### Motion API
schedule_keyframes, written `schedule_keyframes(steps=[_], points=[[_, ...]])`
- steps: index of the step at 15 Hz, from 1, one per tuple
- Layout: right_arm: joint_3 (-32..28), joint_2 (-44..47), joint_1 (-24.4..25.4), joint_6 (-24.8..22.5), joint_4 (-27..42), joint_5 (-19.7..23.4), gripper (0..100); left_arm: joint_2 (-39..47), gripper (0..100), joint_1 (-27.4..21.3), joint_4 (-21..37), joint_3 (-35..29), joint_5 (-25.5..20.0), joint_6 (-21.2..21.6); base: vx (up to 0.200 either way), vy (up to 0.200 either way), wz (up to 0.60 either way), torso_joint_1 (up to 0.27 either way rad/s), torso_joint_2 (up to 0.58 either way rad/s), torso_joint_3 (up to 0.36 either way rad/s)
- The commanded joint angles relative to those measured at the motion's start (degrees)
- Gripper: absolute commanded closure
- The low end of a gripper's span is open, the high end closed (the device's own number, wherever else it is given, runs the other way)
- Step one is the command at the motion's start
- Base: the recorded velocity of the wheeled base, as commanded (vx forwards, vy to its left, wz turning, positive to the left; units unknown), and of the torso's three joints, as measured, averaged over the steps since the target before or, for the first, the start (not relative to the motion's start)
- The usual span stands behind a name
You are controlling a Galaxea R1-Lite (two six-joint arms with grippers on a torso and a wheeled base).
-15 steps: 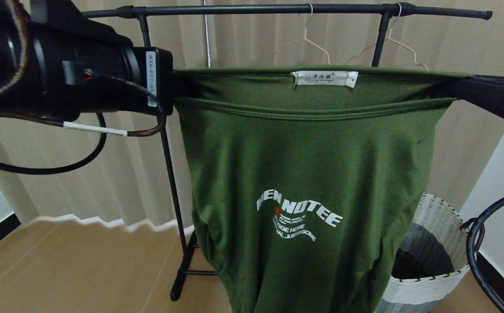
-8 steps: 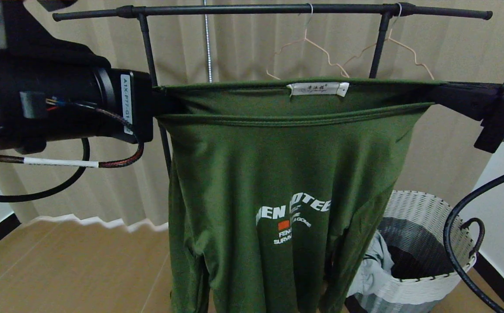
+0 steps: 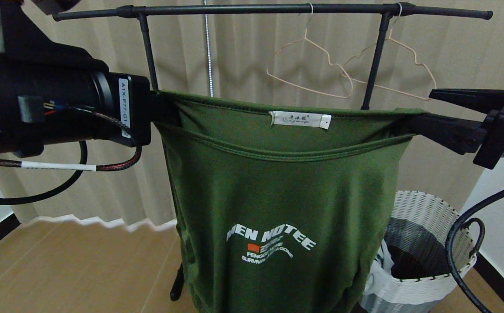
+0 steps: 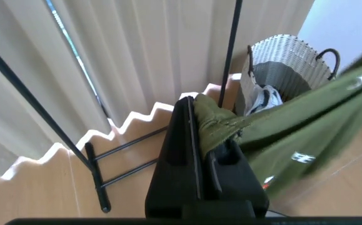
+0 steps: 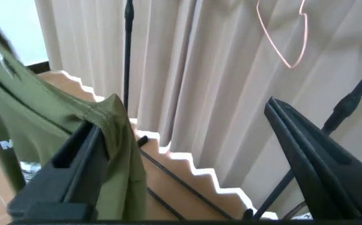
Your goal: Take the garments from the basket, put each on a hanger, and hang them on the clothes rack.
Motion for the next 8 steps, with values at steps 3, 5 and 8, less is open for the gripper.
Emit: schedule_keyframes(steps=[3,5,8], points=[[1.2,-4.9,0.0,0.2,0.2,0.8,0,0.6,100,3.2,-0.1,0.6,0.1,2.2,0.0,0.0,0.0,0.0,0.0,0.0],[2.9,-5.0,0.3,0.2,-0.1,0.9,0,0.8,100,4.0,-1.2,0.6,0.5,3.7,0.0,0.0,0.0,0.0,0.0,0.0],[2.9,-5.5,0.4,0.2,-0.1,1.1,0,1.3,100,4.7,-1.3,0.6,2.7,3.8,0.0,0.0,0.0,0.0,0.0,0.0]])
